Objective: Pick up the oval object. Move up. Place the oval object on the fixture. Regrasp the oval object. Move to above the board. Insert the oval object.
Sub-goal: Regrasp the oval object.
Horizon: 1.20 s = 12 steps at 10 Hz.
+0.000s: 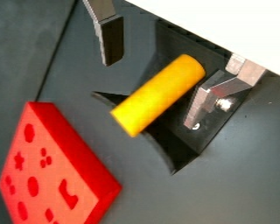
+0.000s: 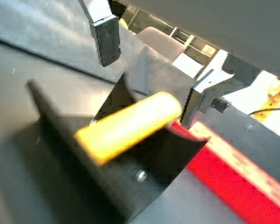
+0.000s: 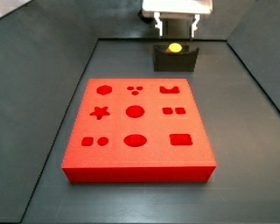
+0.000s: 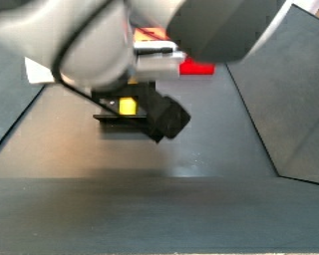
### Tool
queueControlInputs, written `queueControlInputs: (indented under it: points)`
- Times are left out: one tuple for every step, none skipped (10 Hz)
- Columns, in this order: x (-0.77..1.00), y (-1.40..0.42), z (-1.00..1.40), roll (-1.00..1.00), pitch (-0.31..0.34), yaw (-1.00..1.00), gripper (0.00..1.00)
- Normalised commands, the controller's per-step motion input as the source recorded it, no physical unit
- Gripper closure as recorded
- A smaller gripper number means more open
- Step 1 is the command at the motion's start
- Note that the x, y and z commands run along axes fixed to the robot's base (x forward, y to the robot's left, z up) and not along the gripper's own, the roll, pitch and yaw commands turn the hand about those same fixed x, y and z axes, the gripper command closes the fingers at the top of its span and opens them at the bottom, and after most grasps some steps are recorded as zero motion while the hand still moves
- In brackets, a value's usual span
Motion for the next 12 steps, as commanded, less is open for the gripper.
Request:
queueControlInputs:
  points:
    - [-0.03, 0.00, 0.70, 0.05, 0.078, 0.00, 0.00]
    - [-0.03, 0.00, 0.52, 0.05, 0.080, -0.02, 0.00]
    - [-0.03, 0.00, 0.33, 0.05, 0.079, -0.02, 0.00]
    - [-0.08, -0.99, 1.00, 1.00, 0.056, 0.01, 0.00]
    - [-0.08, -1.00, 0.88, 1.00, 0.049, 0.01, 0.00]
    - [-0.10, -1.00, 0.85, 1.00, 0.042, 0.01, 0.00]
    - [-0.13, -1.00, 0.76, 1.00, 0.030, 0.00, 0.00]
    - [-0.12, -0.88, 0.57, 1.00, 0.026, 0.00, 0.00]
    - [-0.08, -0.66, 0.27, 1.00, 0.022, 0.00, 0.00]
    - [-0.06, -0.54, 0.13, 1.00, 0.021, 0.00, 0.00]
    - [-0.03, -0.29, 0.04, 1.00, 0.018, 0.00, 0.00]
    - [-0.04, -0.08, 0.05, 1.00, 0.016, 0.00, 0.00]
